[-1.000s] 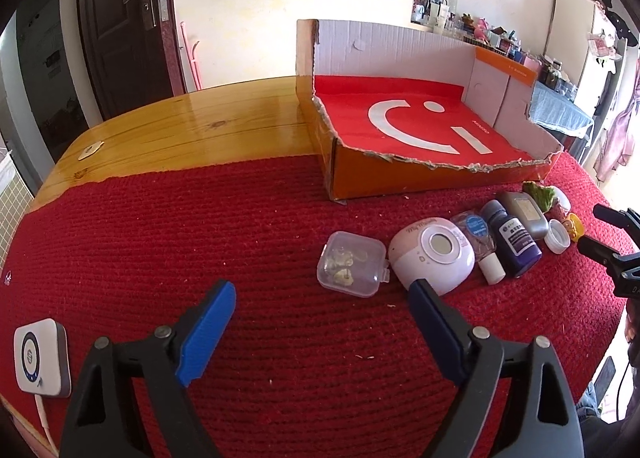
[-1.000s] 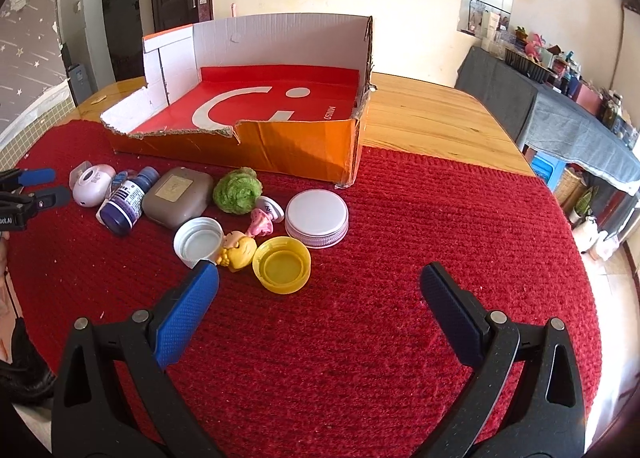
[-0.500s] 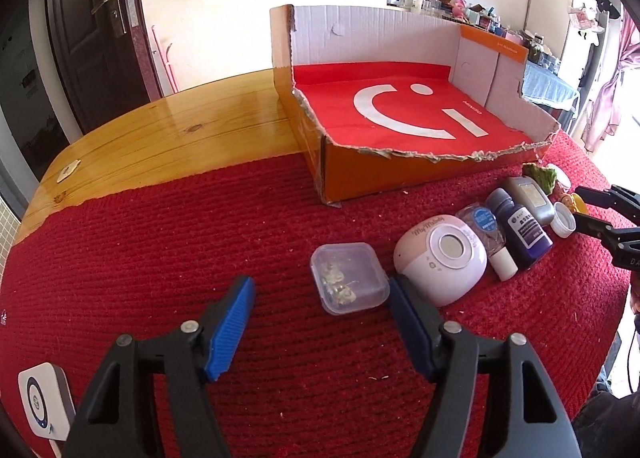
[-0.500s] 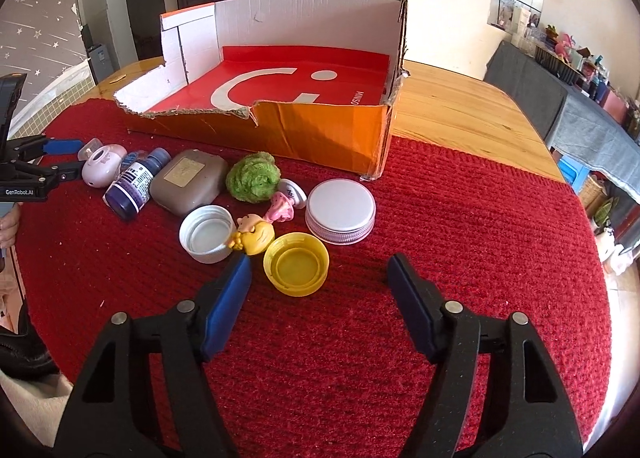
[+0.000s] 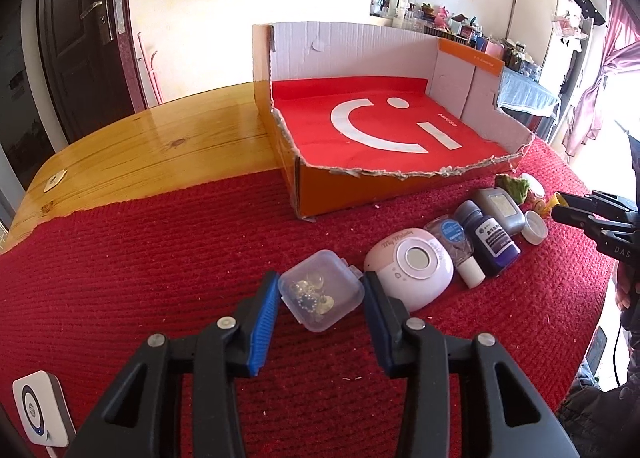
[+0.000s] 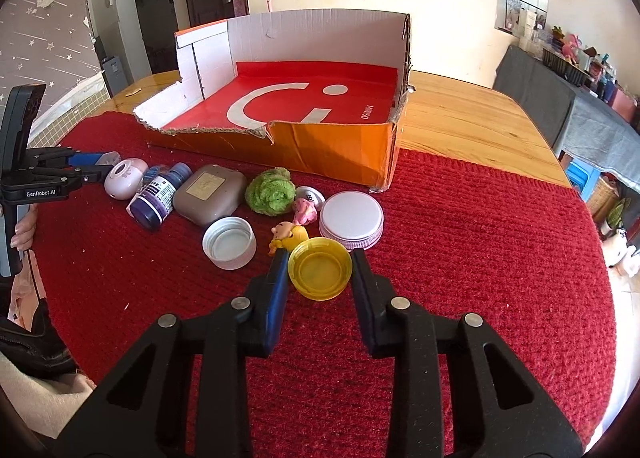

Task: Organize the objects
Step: 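Grasp the clear plastic box with left gripper while right gripper grasps the yellow cap, then lower the clear box into the cardboard box with left gripper while right gripper places the yellow cap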

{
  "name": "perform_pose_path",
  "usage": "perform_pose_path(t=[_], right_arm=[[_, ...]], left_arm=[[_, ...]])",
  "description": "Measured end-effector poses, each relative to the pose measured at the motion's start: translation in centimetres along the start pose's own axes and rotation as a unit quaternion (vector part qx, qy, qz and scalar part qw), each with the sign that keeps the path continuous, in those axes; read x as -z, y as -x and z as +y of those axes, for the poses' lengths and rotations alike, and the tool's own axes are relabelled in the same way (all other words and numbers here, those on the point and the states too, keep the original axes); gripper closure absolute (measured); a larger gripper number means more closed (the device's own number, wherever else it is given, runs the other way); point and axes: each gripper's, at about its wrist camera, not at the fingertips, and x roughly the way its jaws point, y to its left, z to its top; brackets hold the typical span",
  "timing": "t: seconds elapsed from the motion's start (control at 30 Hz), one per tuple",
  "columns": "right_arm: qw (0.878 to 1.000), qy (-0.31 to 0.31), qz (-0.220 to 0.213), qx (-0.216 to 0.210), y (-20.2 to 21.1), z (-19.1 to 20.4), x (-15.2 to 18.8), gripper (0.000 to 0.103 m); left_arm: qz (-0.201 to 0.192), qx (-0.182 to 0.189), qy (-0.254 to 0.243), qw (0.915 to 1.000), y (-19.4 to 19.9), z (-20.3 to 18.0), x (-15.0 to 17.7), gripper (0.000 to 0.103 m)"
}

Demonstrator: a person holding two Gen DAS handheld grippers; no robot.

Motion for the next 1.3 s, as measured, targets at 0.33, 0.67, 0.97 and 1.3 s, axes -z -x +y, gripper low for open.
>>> perform_pose_path(t=[0.33, 0.67, 0.97, 1.3], right_arm=[[1.000, -0.006, -0.019, 0.007, 1.4, -0.1, -1.3, 0.074], [0.999, 0.012, -0.035, 0.011, 2.0, -0.5, -5.9, 0.074], [0.999, 0.035, 0.022, -0.015, -1.9, -1.6, -10.4, 0.074], [0.988, 0.064, 0.140, -0.024, -7.0, -2.6, -12.1, 0.074]], left_arm=[[-0.021, 0.008, -0.011, 0.9997, 2.2, -0.8, -1.8, 0.059], [-0.012, 0.029, -0.024, 0.9992, 1.3, -1.3, -6.4, 0.059], [0.047, 0.046, -0.051, 0.9965, -2.4, -1.8, -9.8, 0.059], [0.110, 0.048, -0.102, 0.9874, -6.1, -1.9, -10.8, 0.059]])
